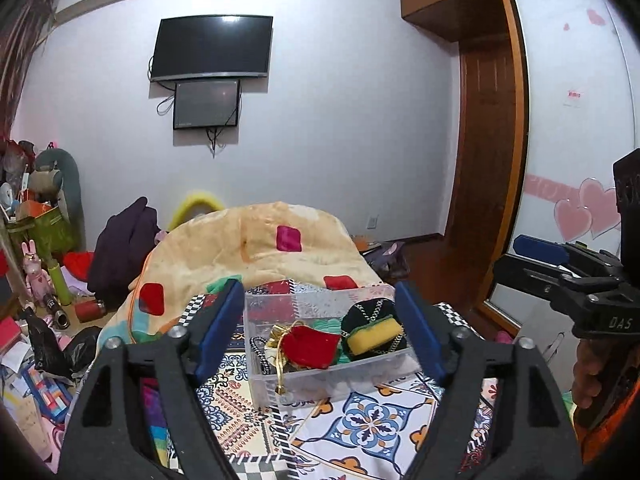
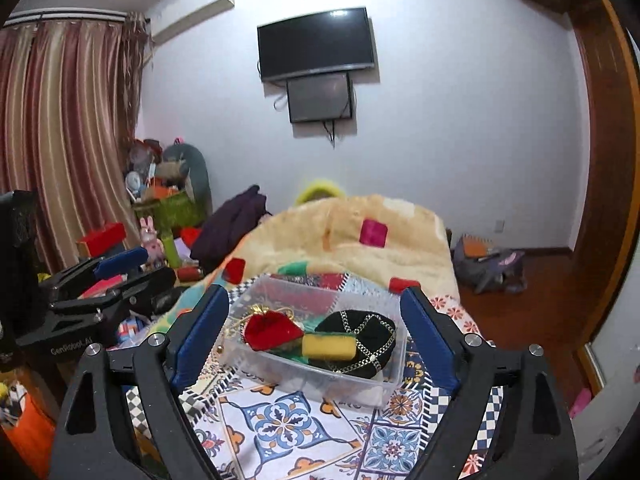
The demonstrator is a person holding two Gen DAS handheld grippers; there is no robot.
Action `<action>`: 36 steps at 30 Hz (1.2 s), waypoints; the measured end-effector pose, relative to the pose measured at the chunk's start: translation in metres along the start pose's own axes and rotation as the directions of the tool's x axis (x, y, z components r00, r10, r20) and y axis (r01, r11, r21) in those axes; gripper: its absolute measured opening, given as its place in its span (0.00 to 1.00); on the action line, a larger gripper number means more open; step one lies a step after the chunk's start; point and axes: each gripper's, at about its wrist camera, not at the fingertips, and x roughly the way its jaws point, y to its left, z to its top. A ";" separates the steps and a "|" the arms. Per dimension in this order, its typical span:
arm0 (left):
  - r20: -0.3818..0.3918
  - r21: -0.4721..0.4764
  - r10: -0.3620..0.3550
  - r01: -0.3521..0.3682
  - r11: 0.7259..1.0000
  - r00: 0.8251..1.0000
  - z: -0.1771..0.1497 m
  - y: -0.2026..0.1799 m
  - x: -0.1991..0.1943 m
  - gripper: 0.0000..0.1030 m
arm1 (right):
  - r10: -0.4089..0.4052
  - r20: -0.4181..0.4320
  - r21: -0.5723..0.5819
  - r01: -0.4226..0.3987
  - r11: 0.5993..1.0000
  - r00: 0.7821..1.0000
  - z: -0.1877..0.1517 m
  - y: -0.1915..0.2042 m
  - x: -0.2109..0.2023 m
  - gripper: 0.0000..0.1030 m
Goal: Organize soft objects
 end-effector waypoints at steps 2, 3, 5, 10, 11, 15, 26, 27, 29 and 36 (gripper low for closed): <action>0.008 -0.001 0.002 -0.002 1.000 1.000 -0.002 -0.002 -0.004 0.83 | -0.001 0.015 -0.007 0.001 1.000 1.000 -0.001 0.001 -0.005 0.88; 0.012 -0.003 0.003 -0.003 1.000 1.000 -0.004 -0.002 -0.005 0.86 | -0.004 0.022 -0.011 0.004 1.000 1.000 -0.002 0.002 -0.006 0.92; 0.017 -0.006 0.001 -0.001 1.000 1.000 -0.007 -0.003 -0.007 0.91 | -0.020 0.043 -0.021 0.021 1.000 0.999 -0.004 0.005 -0.008 1.00; 0.029 0.004 0.017 -0.017 1.000 0.999 -0.011 -0.008 -0.010 0.96 | -0.035 0.062 -0.036 0.037 0.999 0.997 -0.009 0.008 -0.007 1.00; 0.031 0.006 0.019 -0.019 1.000 0.999 -0.012 -0.009 -0.011 0.96 | -0.033 0.060 -0.035 0.035 0.999 0.998 -0.009 0.008 -0.007 1.00; 0.038 0.008 0.019 -0.020 1.000 0.999 -0.014 -0.010 -0.013 0.97 | -0.031 0.056 -0.029 0.033 0.999 0.998 -0.011 0.006 -0.009 1.00; 0.044 0.007 0.015 -0.016 1.000 0.999 -0.016 -0.011 -0.014 0.98 | -0.024 0.056 -0.015 0.025 1.000 0.998 -0.014 0.003 -0.015 1.00; 0.045 0.007 0.016 -0.016 1.000 0.999 -0.016 -0.011 -0.015 0.98 | -0.023 0.056 -0.014 0.024 1.000 0.998 -0.014 0.003 -0.015 1.00; 0.045 0.009 0.015 -0.015 1.000 0.999 -0.016 -0.012 -0.015 0.98 | -0.021 0.055 -0.014 0.022 1.000 0.998 -0.014 0.003 -0.014 1.00; 0.046 0.009 0.015 -0.015 1.000 0.999 -0.015 -0.013 -0.016 0.99 | -0.020 0.058 -0.010 0.020 1.000 0.998 -0.014 0.004 -0.016 1.00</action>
